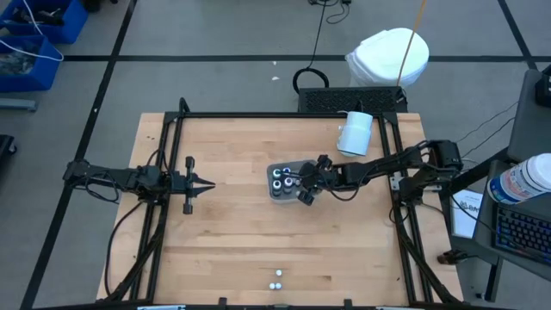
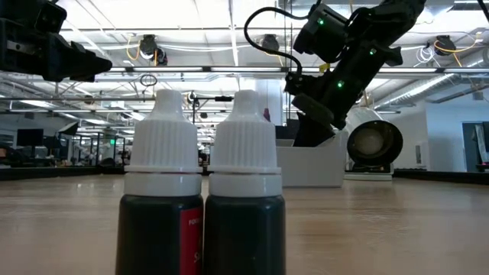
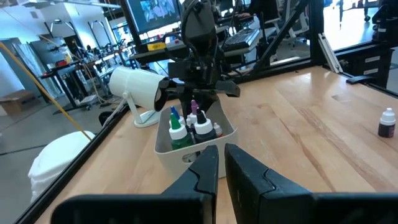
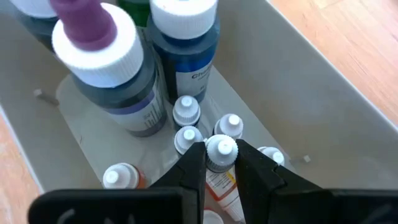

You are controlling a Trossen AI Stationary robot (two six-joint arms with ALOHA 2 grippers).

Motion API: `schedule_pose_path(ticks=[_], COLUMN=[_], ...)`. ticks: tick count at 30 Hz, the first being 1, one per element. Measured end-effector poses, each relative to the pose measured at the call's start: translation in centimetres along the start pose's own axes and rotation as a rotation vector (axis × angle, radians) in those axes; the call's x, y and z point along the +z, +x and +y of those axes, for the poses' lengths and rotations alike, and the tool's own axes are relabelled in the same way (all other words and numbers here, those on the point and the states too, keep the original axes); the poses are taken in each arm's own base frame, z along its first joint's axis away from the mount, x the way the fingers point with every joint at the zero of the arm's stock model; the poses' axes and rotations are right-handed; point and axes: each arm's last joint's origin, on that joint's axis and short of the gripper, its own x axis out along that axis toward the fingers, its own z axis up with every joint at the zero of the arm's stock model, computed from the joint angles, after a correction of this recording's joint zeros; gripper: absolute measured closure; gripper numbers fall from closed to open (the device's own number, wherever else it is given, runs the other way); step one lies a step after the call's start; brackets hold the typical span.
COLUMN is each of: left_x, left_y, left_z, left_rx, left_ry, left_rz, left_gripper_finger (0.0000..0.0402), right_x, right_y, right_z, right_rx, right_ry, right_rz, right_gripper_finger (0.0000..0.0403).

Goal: Pick & Place food coloring
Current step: Put the small purple food coloring bottle into the gray bin

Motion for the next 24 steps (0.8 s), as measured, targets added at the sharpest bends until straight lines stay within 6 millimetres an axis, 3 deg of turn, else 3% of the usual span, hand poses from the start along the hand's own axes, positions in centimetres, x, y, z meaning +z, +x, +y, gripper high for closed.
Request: schedule_pose_path(ticks=[24], left_x=[-0.01], left_y=[0.0], left_z=[0.0], left_rx=[0.001], left_ry=[-0.001], left_rz=[0.001], left_gripper_finger=[0.0364], right_x=[-0.33], right_y=[-0.02], right_z=[-0.03], right_rx=[0.04], right_ry=[-0.094], right_rz=[0.049], right_gripper_finger=[0.0351])
